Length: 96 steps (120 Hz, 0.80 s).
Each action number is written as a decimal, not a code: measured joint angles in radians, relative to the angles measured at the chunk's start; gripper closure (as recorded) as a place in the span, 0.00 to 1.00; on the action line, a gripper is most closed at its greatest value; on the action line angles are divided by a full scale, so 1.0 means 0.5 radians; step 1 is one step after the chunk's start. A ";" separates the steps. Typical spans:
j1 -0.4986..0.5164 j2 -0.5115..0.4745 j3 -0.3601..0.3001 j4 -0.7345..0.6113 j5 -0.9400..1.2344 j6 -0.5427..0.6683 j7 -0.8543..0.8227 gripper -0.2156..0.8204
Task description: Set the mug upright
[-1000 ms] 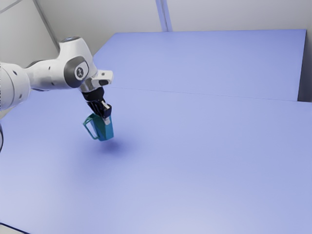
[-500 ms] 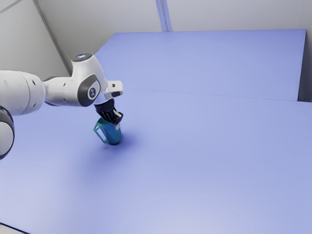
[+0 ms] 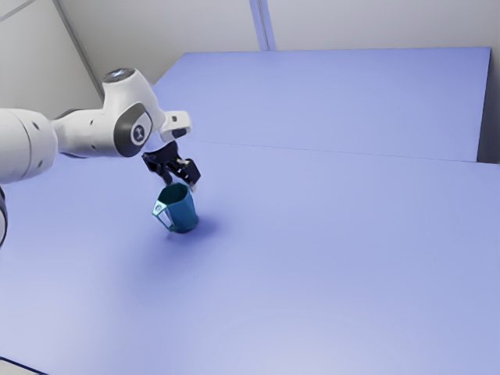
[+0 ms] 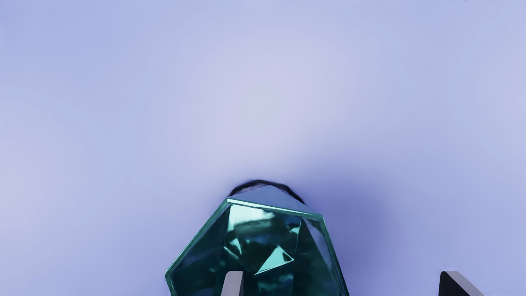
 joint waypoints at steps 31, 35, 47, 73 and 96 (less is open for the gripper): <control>0.009 0.004 0.006 0.671 -0.026 -0.551 -0.028 0.24; 0.006 0.006 0.006 0.745 -0.027 -0.630 -0.031 0.23; 0.002 0.001 0.005 0.878 -0.028 -0.834 -0.038 0.22; 0.000 -0.013 0.003 0.950 -0.026 -1.087 -0.046 0.21; 0.002 -0.015 0.006 0.951 -0.029 -1.169 -0.049 0.21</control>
